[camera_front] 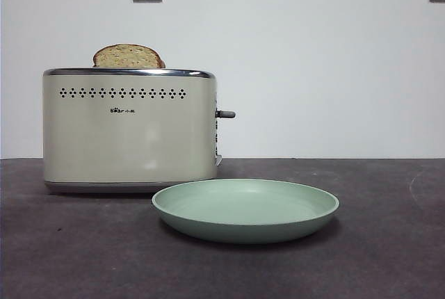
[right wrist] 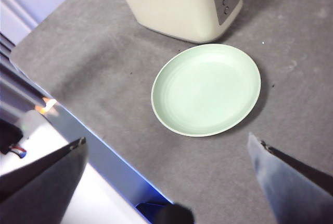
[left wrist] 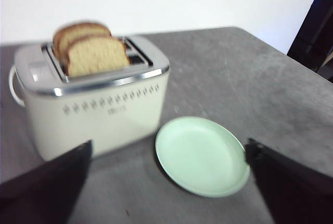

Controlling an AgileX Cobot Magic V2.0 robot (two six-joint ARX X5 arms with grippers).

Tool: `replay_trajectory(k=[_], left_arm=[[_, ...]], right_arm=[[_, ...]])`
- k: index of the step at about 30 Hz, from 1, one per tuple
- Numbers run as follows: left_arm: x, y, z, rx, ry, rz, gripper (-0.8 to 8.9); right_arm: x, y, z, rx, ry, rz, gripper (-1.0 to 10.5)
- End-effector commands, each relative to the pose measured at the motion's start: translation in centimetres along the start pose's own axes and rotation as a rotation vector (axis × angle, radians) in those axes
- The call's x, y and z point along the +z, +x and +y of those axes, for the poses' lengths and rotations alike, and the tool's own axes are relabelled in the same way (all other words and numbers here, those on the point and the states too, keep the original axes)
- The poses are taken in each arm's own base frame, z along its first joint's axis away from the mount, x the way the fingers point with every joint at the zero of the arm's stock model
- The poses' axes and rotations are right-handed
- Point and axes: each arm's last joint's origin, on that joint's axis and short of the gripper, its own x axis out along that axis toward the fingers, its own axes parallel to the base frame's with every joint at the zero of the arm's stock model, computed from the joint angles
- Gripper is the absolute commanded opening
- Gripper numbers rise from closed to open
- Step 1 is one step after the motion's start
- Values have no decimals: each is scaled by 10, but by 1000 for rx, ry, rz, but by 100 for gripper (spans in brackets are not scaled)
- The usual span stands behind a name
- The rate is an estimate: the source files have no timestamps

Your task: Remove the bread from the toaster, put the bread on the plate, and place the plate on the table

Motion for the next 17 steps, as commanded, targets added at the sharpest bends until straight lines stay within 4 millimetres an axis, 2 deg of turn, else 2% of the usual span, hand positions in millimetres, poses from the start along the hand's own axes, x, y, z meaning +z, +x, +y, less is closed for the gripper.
replay_trajectory(k=[1,4,9,17], left_arm=[[11,10,6,0,57,-38,595],[23,28,17,-1,88,-58,595],[37,70,43,-8,114,-52,595],[42,145,88,-23,169,-61,594]], right_arm=[[1,1,0,2,-4,-5,679],[2,2,-1,3,0,0,679],[2,3,-2,1,2,4,679],[3,6,-4,3,13,20,678]])
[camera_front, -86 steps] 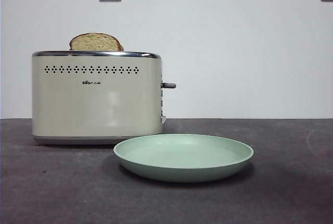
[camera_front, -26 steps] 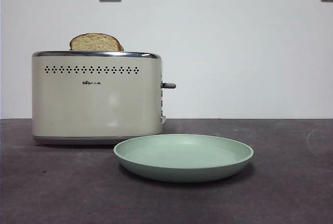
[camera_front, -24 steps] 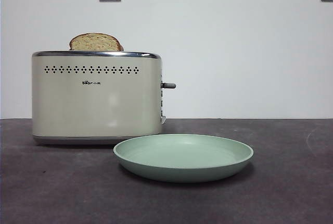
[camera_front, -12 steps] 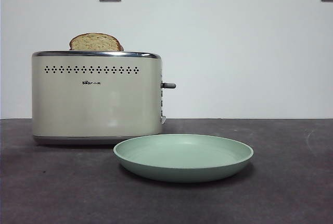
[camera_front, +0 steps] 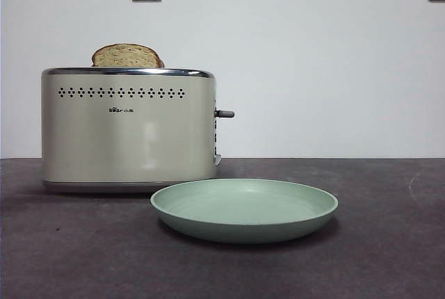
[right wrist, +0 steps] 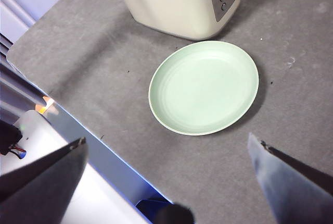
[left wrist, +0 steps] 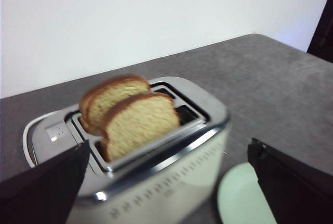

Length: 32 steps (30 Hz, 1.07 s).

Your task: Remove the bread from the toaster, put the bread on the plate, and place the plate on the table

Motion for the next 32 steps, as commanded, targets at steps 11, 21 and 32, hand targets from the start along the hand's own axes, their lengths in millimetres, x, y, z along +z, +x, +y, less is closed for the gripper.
replay_trajectory(k=[11,21,32], left_arm=[[-29,83,48,14,40,-23,594],[-27,132,51,-60,20,38,592],[-38,141,41,-60,10,142,189]], right_arm=[[1,2,-1,1,6,11,661],[1,2,-2,-2,15,13,661],[1,2,-2,-2,15,13,661]])
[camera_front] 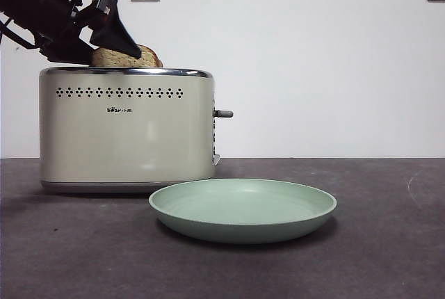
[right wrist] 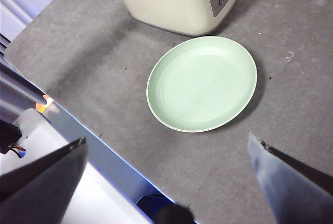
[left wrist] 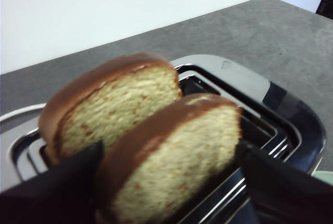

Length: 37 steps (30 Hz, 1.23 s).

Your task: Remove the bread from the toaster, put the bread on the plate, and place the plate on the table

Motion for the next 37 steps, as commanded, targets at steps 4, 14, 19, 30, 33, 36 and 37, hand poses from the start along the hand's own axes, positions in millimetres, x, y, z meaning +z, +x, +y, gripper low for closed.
replay_trajectory(k=[4,14,19,30,33,36,37], left_arm=[[-8,1,-1,-9,-20,61,-11],[26,-10,-1,-2,14,-15,-8],[68,-26,-4,2,35,-52,-8],[152,-79,-21,4,79,-130,-8],[166,-101,-32,-29,93,-155,-8],[172,-123,-43,-38,92,-162,-8],[172,-132,-49,-41,88,-154,-8]], right_arm=[[0,0,0,-1,4,-2,661],[0,0,0,-1,3,-2,661],[0,0,0,-1,4,-2,661],[0,0,0,-1,3,-2,660],[0,0,0,-2,3,-2,661],[1,2,-1,-1,5,1,661],[2,2,-2,-1,7,4,661]])
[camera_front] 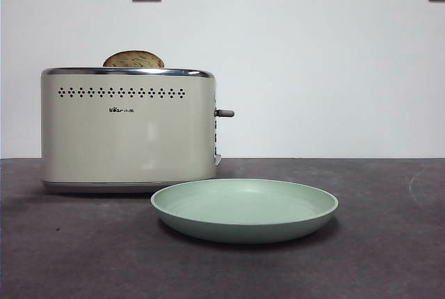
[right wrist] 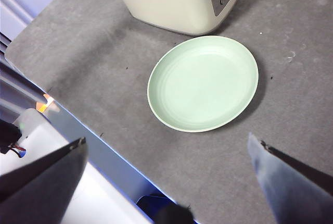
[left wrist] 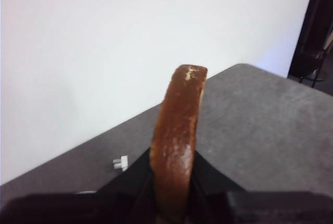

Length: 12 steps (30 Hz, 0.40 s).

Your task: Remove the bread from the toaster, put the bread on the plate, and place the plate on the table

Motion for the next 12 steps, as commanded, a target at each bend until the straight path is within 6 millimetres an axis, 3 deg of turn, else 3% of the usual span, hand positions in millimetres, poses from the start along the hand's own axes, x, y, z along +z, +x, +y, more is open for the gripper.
replay_trajectory(k=[1,12], left_arm=[[7,-22,-15,-16,-4,0,-8],[8,-83,-76,-220,-40,76,-7]], right_arm=[[2,2,-2,-1,5,1,660],[12,25,-19,-13,100,82,657]])
